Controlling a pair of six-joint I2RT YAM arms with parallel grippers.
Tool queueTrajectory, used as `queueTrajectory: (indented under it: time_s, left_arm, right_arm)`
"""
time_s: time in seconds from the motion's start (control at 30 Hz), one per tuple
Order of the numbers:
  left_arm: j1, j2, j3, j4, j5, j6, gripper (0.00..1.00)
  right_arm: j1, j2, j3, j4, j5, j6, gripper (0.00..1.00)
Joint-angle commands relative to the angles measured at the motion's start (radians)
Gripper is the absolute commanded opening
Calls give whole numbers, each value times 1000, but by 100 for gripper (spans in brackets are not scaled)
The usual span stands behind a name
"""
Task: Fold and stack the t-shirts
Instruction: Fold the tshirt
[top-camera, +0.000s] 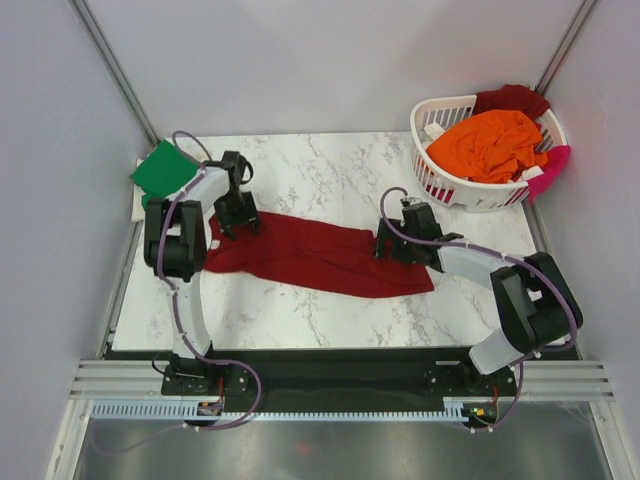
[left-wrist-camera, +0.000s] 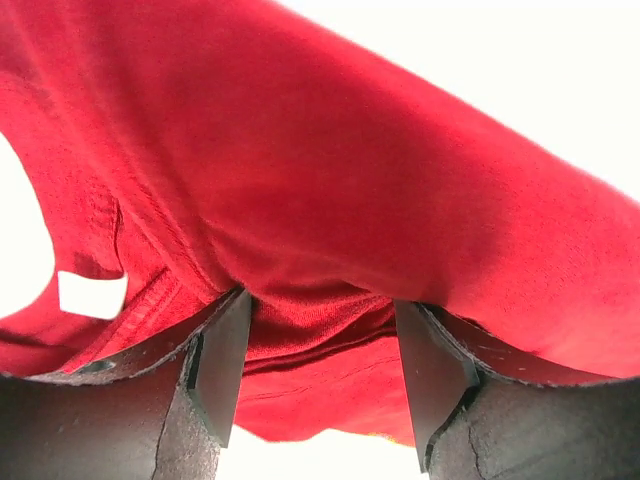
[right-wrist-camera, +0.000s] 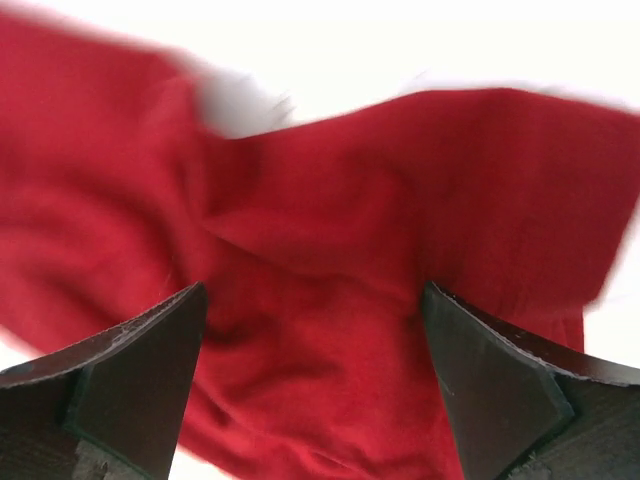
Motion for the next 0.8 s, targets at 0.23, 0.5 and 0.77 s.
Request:
queueTrajectory:
  time_s: [0.23, 0.5, 0.77]
  left_arm:
    - [-98, 623, 1070, -128, 222, -14, 70]
    - [-162, 481, 1009, 359, 524, -10, 89]
    - [-205, 187, 912, 414, 461, 130, 100]
  right_arm:
    - [669, -80, -171, 55, -157, 482, 98]
    - [793, -162, 106, -307, 75, 346, 98]
    - [735, -194, 338, -448, 258, 126, 98]
